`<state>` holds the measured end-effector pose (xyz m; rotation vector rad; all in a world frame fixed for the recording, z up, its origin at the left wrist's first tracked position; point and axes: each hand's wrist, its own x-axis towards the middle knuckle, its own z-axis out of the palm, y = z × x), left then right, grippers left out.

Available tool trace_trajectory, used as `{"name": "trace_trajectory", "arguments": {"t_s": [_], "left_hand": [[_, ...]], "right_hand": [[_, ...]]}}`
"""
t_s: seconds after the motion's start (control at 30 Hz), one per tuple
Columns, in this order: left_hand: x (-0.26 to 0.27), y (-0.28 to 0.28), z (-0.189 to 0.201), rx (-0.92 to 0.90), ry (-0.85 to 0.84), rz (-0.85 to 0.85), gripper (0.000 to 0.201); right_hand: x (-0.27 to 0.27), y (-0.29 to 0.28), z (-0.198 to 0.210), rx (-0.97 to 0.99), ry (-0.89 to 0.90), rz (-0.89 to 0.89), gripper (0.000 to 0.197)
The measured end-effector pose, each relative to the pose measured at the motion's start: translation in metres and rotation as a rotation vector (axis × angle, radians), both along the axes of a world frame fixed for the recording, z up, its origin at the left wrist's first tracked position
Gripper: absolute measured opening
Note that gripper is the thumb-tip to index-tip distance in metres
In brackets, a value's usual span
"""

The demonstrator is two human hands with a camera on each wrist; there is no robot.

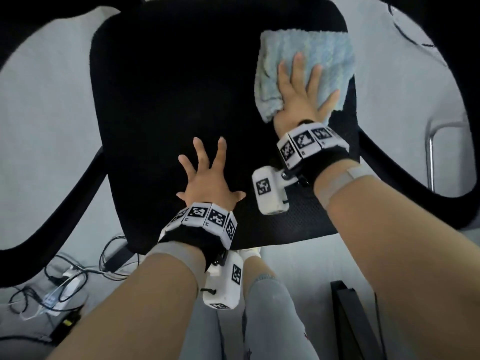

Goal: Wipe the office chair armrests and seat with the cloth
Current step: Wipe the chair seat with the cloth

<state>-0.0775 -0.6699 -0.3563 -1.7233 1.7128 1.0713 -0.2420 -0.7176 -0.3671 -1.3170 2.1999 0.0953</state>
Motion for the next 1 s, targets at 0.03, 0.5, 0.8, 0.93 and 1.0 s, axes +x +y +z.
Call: {"name": "trace_trajectory", "arguments": {"t_s": [0.03, 0.5, 0.8, 0.93, 1.0], "left_hand": [[0.001, -0.002, 0.002, 0.007, 0.009, -0.004, 0.106], [0.094, -0.029, 0.024, -0.116, 0.012, 0.242, 0.079], [0.12, -0.013, 0.016, -0.201, 0.304, 0.486, 0.106], [0.118, -0.013, 0.019, -0.129, 0.309, 0.431, 0.107], [0.116, -0.015, 0.024, -0.071, 0.297, 0.417, 0.109]], "right_hand": [[0.007, -0.009, 0.001, 0.014, -0.02, 0.069, 0.092], [0.032, 0.013, 0.015, 0.117, -0.003, 0.089, 0.079], [0.169, -0.037, 0.015, 0.07, -0.143, 0.858, 0.058], [0.133, -0.009, 0.01, 0.038, -0.086, 0.802, 0.059], [0.093, 0.01, 0.011, 0.037, -0.068, 0.435, 0.069]]}}
